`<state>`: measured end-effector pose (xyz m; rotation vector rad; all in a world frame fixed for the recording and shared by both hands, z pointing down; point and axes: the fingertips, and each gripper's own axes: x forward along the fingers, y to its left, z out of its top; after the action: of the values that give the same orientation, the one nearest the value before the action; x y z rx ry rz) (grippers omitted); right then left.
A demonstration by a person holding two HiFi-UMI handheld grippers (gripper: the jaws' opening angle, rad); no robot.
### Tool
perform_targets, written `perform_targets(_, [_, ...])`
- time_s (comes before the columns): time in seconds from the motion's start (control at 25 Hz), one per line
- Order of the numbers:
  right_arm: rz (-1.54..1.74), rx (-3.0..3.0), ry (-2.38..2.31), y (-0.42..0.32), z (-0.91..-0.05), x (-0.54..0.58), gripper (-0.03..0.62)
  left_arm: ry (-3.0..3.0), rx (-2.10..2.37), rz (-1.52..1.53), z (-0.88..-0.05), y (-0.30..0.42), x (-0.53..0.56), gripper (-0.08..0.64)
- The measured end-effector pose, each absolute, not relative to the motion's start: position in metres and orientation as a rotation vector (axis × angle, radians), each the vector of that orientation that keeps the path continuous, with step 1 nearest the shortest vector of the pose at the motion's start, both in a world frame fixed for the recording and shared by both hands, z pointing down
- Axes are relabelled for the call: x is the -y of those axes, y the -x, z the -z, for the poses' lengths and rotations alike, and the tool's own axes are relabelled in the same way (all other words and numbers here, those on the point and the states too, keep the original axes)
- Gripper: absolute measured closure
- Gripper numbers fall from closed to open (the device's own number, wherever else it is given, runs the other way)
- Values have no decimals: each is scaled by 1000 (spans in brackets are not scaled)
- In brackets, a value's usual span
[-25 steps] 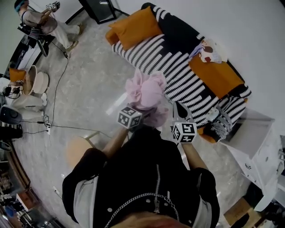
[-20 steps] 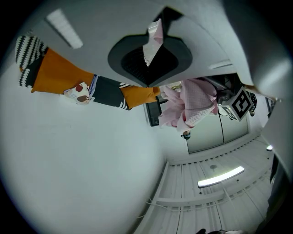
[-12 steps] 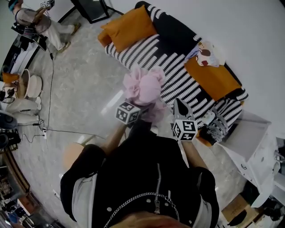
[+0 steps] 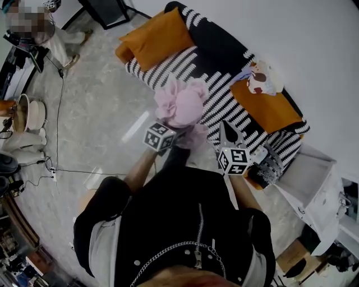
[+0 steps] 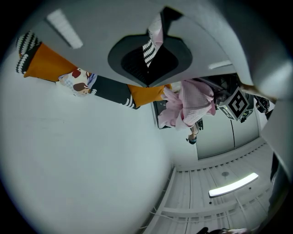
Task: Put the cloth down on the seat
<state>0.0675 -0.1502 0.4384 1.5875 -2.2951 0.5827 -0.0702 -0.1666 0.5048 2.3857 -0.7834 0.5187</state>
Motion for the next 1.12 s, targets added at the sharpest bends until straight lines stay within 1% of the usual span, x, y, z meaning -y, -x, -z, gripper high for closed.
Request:
perform_targets(0.64, [-565, 2260, -1574, -41, -450, 271, 591, -2403, 683, -588, -513, 84, 273, 202])
perform_targets(0.88, [-565, 2254, -1590, -46, -447, 305, 592, -2396, 686, -611, -518, 89, 308, 202])
perform_targets(1.12, [-586, 2257, -1594, -61, -454, 334, 592, -2370, 698, -631, -532, 78, 337, 202])
